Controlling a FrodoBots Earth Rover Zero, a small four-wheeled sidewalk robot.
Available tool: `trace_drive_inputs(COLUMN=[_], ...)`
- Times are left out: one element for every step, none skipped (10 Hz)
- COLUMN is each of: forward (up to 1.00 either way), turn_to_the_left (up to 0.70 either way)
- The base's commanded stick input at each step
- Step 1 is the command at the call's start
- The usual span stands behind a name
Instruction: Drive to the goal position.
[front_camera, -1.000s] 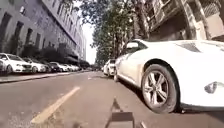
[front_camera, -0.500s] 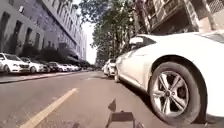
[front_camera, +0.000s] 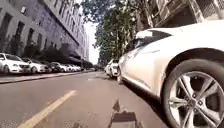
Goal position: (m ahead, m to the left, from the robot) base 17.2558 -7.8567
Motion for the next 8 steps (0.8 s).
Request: trace_drive_inputs(forward=[0.70,0.70,0.70,0.70,0.70,0.70,0.70,0.70], turn_to_the_left=[0.00,0.00,0.00,0.00,0.00,0.00,0.00,0.00])
